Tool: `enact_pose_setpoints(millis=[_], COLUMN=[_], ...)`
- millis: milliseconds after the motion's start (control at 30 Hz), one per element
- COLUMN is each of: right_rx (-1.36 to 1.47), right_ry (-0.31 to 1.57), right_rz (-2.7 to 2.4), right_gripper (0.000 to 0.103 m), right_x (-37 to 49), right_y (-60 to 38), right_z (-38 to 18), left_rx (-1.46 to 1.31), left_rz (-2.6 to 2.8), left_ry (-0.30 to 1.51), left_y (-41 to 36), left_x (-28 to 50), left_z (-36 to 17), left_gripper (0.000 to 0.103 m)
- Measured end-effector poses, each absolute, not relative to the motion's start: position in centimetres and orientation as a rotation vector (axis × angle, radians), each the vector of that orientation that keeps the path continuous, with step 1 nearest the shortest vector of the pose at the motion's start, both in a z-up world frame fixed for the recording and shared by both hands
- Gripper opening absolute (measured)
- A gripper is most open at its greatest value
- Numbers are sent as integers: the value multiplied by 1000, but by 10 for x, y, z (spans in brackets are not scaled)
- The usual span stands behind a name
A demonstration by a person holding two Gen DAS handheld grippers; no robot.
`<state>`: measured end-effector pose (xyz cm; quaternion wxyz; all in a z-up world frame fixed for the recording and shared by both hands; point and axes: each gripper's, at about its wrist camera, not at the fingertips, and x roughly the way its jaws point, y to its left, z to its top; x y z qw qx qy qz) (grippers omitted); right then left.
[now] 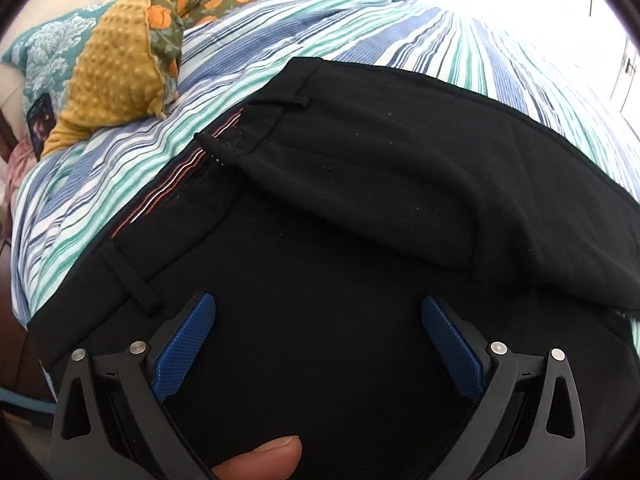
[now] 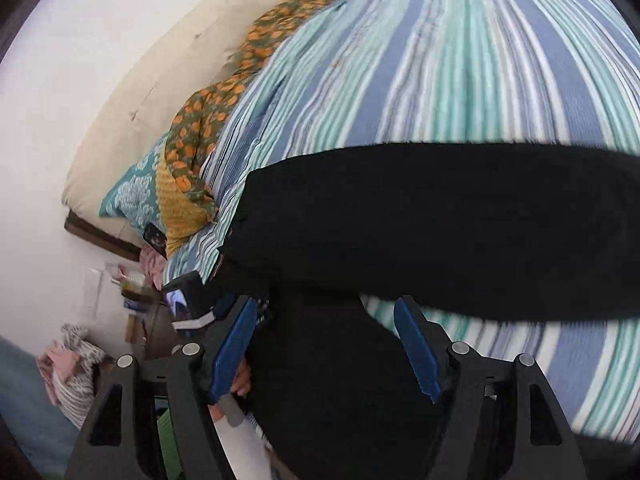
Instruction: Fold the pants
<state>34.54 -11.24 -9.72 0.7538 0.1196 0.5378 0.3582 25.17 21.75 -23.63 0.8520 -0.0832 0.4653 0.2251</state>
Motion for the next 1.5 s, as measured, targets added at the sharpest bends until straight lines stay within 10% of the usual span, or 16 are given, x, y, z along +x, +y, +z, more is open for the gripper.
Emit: enact_pose_setpoints(millis=[267, 733, 1000, 1033, 1100, 1500], right_rx=[55, 346, 354, 349, 313, -156], right_ry=[1206, 1076, 1122, 1138, 1144, 738], right_rz=[785, -220, -101, -95, -116, 157], right_gripper=[71, 71, 71, 67, 4, 4], right_x=[418, 454, 493, 497, 498, 196], right_y=[-70, -606, -613, -608, -596, -462], right_z=[-164, -168, -179, -186, -188, -27], left_rx=[-166, -115, -104, -102, -100, -80], left_rz=[480, 513, 520, 521, 522, 532], left_ry=[945, 922, 929, 930, 932, 943], left_y=[216, 201, 201, 202, 202, 201], left_x=[250, 247, 248, 249, 249, 252], left_z=[-240, -243, -243, -244, -244, -243], left_gripper=[103, 103, 103, 103, 103, 103])
